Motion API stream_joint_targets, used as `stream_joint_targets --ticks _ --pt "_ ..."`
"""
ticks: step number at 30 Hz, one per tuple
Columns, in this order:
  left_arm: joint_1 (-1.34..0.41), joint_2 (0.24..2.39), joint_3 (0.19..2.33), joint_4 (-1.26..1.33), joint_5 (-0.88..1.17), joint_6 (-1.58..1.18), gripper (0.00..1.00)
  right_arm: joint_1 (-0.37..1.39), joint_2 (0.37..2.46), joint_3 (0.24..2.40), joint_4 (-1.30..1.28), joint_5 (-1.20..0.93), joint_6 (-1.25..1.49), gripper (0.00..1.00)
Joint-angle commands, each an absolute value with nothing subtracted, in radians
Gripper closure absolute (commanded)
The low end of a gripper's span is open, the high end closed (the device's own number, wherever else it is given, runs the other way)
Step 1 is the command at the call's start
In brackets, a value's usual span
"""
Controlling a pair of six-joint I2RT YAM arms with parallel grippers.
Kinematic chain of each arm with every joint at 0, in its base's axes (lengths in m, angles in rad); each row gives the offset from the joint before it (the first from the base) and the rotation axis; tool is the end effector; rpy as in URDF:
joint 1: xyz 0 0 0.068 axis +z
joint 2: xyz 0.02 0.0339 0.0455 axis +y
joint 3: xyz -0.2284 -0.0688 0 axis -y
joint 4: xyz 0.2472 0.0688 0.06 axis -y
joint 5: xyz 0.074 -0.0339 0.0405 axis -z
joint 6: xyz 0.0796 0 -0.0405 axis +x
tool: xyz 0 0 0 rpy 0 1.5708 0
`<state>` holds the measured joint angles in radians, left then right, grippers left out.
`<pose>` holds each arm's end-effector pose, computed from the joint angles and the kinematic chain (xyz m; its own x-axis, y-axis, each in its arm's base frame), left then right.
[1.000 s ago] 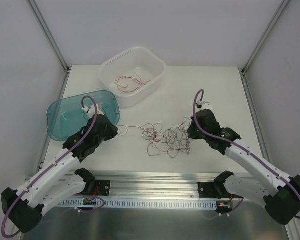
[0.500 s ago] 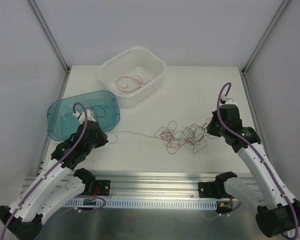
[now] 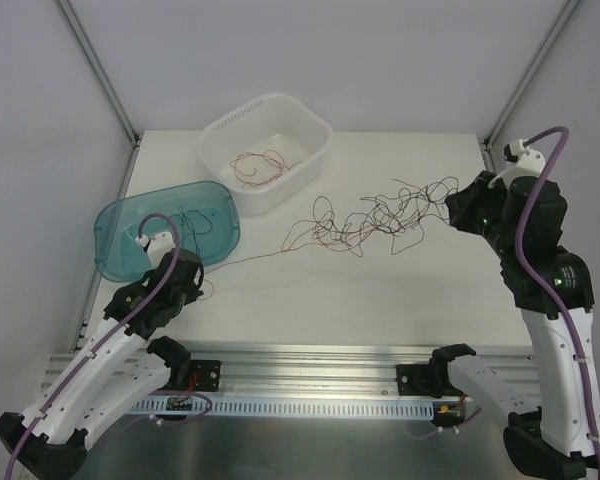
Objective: Untangle the cables
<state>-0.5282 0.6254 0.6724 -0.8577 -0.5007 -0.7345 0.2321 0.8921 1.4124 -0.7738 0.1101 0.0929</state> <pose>0.1730 -0.0567 0.2145 -0.5694 -0.3484 -0.7445 -0.3034 0.9309 -0.2036 0.2059 0.0397 0.4278 -0.2546 0.0346 -0.9664 -0.1019 0.9928 0.0624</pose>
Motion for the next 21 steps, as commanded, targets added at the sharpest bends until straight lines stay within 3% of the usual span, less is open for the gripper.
stream_joint_targets --ticks 1,6,8,9,10,11,12,15,16,17,19,21 --pt "-0.515 0.604 0.715 -0.923 -0.584 -0.762 1.0 0.224 0.926 1.372 -0.795 0.022 0.089 0.94" --pt "-0.517 0.598 0.689 -0.845 -0.392 -0.739 1.0 0.227 0.959 1.099 -0.72 -0.126 0.156 0.91" --pt "-0.515 0.61 0.67 -0.781 -0.289 -0.73 1.0 0.232 0.96 0.959 -0.677 -0.106 0.185 0.79" --pt "-0.517 0.627 0.646 -0.758 -0.181 -0.732 1.0 0.233 0.966 0.925 -0.661 -0.097 0.19 0.7" --pt "-0.517 0.637 0.631 -0.733 -0.111 -0.739 1.0 0.235 0.976 0.895 -0.663 -0.086 0.192 0.54" --pt "-0.522 0.649 0.617 -0.677 -0.05 -0.744 1.0 0.238 0.982 0.864 -0.67 -0.068 0.186 0.48" --pt "-0.528 0.66 0.586 -0.651 0.066 -0.75 0.92 0.248 0.986 0.856 -0.679 -0.055 0.18 0.45" --pt "-0.601 0.704 0.577 -0.581 0.164 -0.764 0.67 0.306 0.963 0.864 -0.712 -0.006 0.16 0.36" --pt "-0.624 0.713 0.587 -0.575 0.17 -0.756 0.44 0.323 0.945 0.868 -0.722 0.027 0.156 0.36" --pt "-0.649 0.725 0.603 -0.569 0.179 -0.749 0.35 0.34 0.934 0.874 -0.727 0.038 0.156 0.35" --pt "-0.699 0.764 0.666 -0.561 0.204 -0.721 0.18 0.388 0.908 0.882 -0.726 0.049 0.167 0.35" --pt "-0.716 0.808 0.736 -0.555 0.212 -0.701 0.13 0.438 0.894 0.868 -0.697 0.057 0.192 0.35"
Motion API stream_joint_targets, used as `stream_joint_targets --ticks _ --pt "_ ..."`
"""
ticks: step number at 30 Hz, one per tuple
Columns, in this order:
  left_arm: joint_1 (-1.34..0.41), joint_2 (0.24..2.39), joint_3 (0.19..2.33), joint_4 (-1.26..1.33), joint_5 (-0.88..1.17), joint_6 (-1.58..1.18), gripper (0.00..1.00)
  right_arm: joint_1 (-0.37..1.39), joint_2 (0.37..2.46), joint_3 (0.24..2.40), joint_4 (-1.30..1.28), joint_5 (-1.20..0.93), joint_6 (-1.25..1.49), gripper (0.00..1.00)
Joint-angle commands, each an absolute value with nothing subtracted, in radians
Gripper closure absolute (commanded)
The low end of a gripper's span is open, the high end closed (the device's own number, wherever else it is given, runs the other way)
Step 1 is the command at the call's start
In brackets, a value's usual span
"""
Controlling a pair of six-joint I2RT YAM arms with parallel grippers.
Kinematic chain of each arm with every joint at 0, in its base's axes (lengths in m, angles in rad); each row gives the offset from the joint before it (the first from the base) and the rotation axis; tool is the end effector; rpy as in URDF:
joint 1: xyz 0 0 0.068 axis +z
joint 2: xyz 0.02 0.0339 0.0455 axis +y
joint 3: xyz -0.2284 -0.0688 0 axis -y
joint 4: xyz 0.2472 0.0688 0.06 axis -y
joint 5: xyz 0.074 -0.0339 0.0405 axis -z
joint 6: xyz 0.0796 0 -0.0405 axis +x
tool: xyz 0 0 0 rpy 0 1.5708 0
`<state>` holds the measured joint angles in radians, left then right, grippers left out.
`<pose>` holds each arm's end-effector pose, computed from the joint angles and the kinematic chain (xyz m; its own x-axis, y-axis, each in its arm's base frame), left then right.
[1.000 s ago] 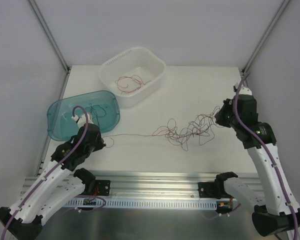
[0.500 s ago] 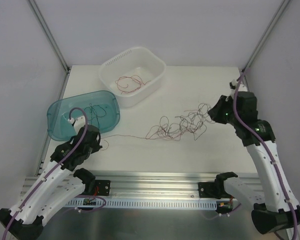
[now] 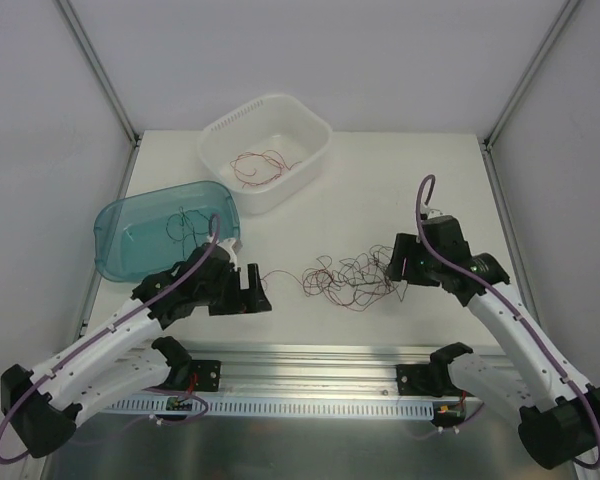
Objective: Untangle the cables
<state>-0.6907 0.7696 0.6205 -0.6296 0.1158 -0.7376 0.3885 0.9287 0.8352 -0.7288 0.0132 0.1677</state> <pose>0.1624 -0.1462 0.1875 -0.8689 -0.1485 -0.4722 0.1512 0.8288 -0.5388 0.2220 0.0897 0.2205 -0.7304 -0.1186 -0.6726 -0.2521 0.9621 0.1041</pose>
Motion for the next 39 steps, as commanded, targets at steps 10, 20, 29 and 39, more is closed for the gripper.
stream_joint_targets --ticks 10,20,29,39 --pt "-0.764 1.267 1.072 -0.454 0.147 -0.548 0.16 0.549 0.939 0.766 -0.52 0.118 0.336 0.36" --pt "-0.883 1.794 1.483 -0.359 0.209 -0.143 0.21 0.546 0.821 0.605 -0.558 0.285 0.551 0.32" --pt "-0.903 2.071 1.678 -0.342 0.232 -0.078 0.4 0.548 0.808 0.558 -0.526 0.276 0.606 0.27" --pt "-0.904 2.033 1.623 -0.301 0.123 -0.178 1.0 0.546 0.985 0.502 -0.33 0.219 0.673 0.27"
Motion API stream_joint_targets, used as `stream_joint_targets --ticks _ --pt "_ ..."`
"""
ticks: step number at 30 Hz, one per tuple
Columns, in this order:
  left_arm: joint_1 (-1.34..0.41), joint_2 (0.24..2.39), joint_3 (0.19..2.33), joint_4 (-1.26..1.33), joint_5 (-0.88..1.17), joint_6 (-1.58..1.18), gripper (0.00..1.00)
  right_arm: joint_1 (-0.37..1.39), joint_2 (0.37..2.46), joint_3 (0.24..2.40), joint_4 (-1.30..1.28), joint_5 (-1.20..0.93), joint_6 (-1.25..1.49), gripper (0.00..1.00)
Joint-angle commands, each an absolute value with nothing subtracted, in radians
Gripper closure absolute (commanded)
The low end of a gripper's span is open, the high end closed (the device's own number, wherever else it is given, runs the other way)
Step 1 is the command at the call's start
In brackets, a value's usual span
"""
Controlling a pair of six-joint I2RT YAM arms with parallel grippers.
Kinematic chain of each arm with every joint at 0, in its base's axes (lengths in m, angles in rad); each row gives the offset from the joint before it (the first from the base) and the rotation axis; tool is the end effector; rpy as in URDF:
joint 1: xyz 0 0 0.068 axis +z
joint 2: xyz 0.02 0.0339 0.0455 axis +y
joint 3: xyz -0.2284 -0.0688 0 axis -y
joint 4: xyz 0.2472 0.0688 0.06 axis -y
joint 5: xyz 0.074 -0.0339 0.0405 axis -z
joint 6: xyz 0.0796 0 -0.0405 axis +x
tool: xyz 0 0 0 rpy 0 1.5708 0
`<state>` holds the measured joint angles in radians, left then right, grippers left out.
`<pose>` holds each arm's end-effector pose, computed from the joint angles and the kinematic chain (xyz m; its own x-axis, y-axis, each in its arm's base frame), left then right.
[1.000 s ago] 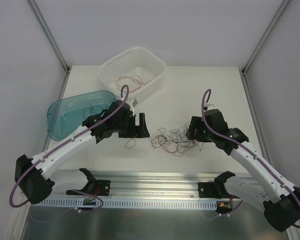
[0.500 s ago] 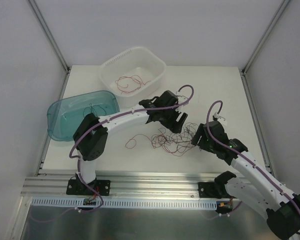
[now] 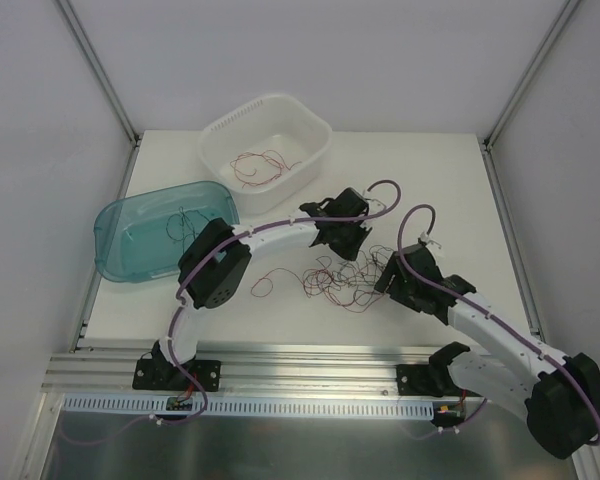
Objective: Untangle the cables
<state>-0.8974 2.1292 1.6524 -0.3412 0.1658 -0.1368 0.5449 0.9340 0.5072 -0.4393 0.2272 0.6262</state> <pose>0.2968 -0.3931 0.1358 -0.5656 0.4933 -0.6609 0.7714 0.5998 -0.2126 0.2079 0.1050 0.1340 -0.7507 0.2127 -0.6255 0.0737 0.9678 0.2406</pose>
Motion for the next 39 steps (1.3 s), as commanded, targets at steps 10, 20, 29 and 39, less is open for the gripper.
stream_joint_targets --ticks 10,20,29,39 --pt "-0.9 1.59 1.341 -0.293 0.019 -0.345 1.0 0.543 1.176 0.512 -0.227 0.262 0.673 0.64" --pt "-0.825 1.298 1.166 -0.353 -0.038 -0.5 1.0 0.402 1.083 0.482 -0.305 0.259 0.614 0.99" --pt "-0.818 1.296 1.124 -0.351 0.021 -0.607 1.0 0.477 0.888 0.529 -0.183 -0.032 0.423 0.69" --pt "-0.836 1.293 1.094 -0.318 0.003 -0.732 1.0 0.713 0.931 0.494 0.198 -0.071 0.528 0.28"
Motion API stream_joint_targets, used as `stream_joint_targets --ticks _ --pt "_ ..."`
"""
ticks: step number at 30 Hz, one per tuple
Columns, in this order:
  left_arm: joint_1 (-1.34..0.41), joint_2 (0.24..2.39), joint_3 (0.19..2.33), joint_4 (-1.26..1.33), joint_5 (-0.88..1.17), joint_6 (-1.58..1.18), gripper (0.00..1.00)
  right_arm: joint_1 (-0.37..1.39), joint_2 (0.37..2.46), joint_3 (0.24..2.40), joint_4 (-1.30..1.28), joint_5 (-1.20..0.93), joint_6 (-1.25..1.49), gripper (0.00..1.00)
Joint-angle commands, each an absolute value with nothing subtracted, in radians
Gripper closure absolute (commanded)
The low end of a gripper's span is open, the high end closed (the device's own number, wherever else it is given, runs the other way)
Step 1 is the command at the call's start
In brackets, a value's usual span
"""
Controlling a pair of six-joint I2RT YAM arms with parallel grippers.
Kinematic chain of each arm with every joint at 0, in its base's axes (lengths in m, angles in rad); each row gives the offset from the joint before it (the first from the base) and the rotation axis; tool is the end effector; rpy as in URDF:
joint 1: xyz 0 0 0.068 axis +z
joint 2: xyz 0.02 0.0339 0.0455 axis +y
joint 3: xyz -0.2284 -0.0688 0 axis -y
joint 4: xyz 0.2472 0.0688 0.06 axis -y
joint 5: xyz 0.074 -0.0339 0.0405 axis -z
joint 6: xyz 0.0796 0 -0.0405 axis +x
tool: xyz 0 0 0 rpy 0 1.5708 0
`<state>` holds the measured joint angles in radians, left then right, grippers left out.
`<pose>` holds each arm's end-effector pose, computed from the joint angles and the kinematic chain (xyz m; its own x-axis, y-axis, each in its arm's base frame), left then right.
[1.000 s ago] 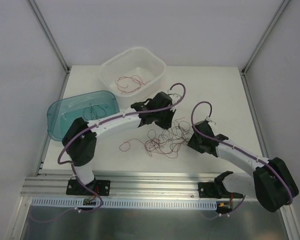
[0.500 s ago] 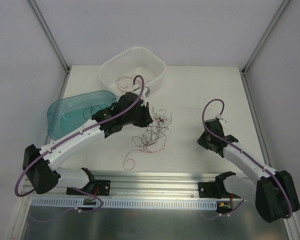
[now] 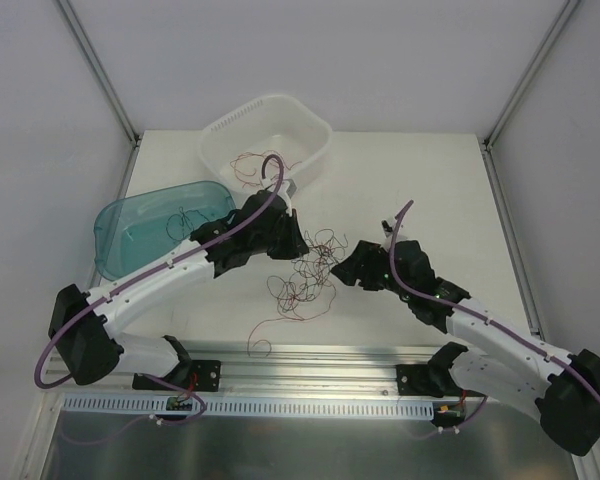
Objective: Untangle the cables
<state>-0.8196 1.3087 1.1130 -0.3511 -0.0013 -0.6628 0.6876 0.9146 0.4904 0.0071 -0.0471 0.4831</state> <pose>0.2363 -0.2529 0.2650 -0.7290 -0.1209 -0.6738 0.3572 0.7725 -0.5251 0.2070 0.1749 0.1852 -0.5872 0.1182 -0.8008 -0.4455 0.7788 0.4416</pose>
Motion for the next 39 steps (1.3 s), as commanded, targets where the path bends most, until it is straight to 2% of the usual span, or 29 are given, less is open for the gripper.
stream_joint_targets --ticks 1,9,12,15,16,18,19,22,26,32,33,35,39 --pt "-0.838 1.284 1.082 -0.308 0.005 -0.741 1.0 0.735 0.936 0.491 0.25 -0.066 0.54 0.27" --pt "-0.861 1.259 1.043 -0.253 0.008 -0.804 1.0 0.802 1.032 0.525 0.279 0.011 0.541 0.28" --pt "-0.864 1.244 1.028 -0.238 0.009 -0.821 1.0 0.814 1.075 0.525 0.29 0.055 0.548 0.35" --pt "-0.865 1.233 1.017 -0.232 0.023 -0.825 1.0 0.815 1.094 0.508 0.302 0.081 0.548 0.52" --pt "-0.865 1.226 1.003 -0.229 0.025 -0.828 1.0 0.815 1.097 0.505 0.304 0.086 0.545 0.61" --pt "-0.865 1.215 0.98 -0.227 0.023 -0.828 1.0 0.815 1.092 0.505 0.285 0.095 0.528 0.7" --pt "-0.865 1.201 0.971 -0.227 0.011 -0.819 1.0 0.815 1.08 0.505 0.275 0.1 0.52 0.82" --pt "-0.865 1.166 0.933 -0.229 -0.05 -0.792 0.98 0.815 1.046 0.518 0.18 0.149 0.483 0.99" --pt "-0.865 1.115 0.888 -0.229 -0.11 -0.747 0.76 0.813 0.982 0.56 0.022 0.221 0.416 0.99" --pt "-0.865 1.126 0.896 -0.229 -0.039 -0.701 0.56 0.818 0.962 0.637 -0.116 0.212 0.313 0.99" --pt "-0.865 1.144 0.906 -0.229 -0.023 -0.698 0.48 0.818 0.965 0.646 -0.142 0.212 0.31 0.99" --pt "-0.867 1.163 0.917 -0.224 0.024 -0.71 0.44 0.824 0.968 0.664 -0.161 0.221 0.304 0.99" --pt "-0.883 1.207 0.948 -0.207 0.066 -0.752 0.44 0.833 0.979 0.678 -0.184 0.235 0.307 0.99"
